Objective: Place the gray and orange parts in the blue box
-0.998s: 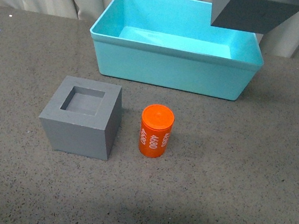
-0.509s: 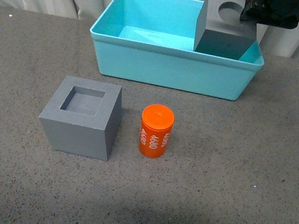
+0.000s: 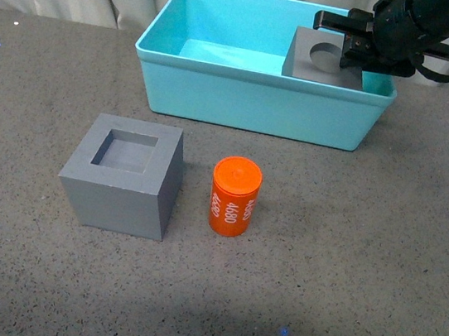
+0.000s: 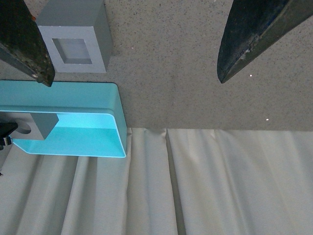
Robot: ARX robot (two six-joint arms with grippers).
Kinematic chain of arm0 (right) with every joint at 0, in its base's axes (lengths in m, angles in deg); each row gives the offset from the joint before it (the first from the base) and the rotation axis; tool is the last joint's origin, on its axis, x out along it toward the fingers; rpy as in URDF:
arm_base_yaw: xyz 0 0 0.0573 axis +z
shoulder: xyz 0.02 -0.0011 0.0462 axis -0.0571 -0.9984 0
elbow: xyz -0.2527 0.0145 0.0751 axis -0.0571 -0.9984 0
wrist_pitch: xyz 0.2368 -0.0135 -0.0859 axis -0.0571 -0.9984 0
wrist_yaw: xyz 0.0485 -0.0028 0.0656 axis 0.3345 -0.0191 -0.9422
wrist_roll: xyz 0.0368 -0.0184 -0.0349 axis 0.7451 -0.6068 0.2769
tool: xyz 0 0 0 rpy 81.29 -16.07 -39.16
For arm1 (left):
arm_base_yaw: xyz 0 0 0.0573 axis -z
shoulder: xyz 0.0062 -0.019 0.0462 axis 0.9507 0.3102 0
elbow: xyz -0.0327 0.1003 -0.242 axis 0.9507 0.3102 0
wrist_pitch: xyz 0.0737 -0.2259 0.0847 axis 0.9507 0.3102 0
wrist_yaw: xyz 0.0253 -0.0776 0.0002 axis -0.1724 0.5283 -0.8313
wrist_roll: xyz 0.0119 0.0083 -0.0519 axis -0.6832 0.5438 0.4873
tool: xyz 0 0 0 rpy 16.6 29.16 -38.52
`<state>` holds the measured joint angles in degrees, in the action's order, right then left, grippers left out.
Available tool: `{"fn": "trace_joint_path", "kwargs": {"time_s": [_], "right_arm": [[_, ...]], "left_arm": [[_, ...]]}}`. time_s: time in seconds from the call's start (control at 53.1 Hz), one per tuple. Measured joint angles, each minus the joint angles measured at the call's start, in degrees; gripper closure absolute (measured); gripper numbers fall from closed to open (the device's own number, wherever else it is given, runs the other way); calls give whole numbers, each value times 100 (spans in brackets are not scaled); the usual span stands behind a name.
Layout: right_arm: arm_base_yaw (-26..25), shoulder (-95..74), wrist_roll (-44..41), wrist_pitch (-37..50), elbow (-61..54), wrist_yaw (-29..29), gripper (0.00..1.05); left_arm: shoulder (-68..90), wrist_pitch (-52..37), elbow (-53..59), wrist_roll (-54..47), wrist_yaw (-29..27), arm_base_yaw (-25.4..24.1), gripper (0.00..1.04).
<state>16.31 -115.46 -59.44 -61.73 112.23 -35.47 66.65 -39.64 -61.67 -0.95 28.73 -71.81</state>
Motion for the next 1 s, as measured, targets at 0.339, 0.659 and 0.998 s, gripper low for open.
{"fn": "trace_joint_path", "kwargs": {"time_s": [0.339, 0.659, 0.998], "right_arm": [[-48, -33, 55, -66, 94, -140, 64], [146, 3434, -966, 1622, -3877, -1220, 10], [308, 4572, -1388, 1777, -4793, -1093, 10]], "left_arm": [[2, 0, 0, -2, 0, 0, 7], [2, 0, 0, 0, 0, 0, 7], [446, 721, -260, 616, -1325, 409, 7]]}}
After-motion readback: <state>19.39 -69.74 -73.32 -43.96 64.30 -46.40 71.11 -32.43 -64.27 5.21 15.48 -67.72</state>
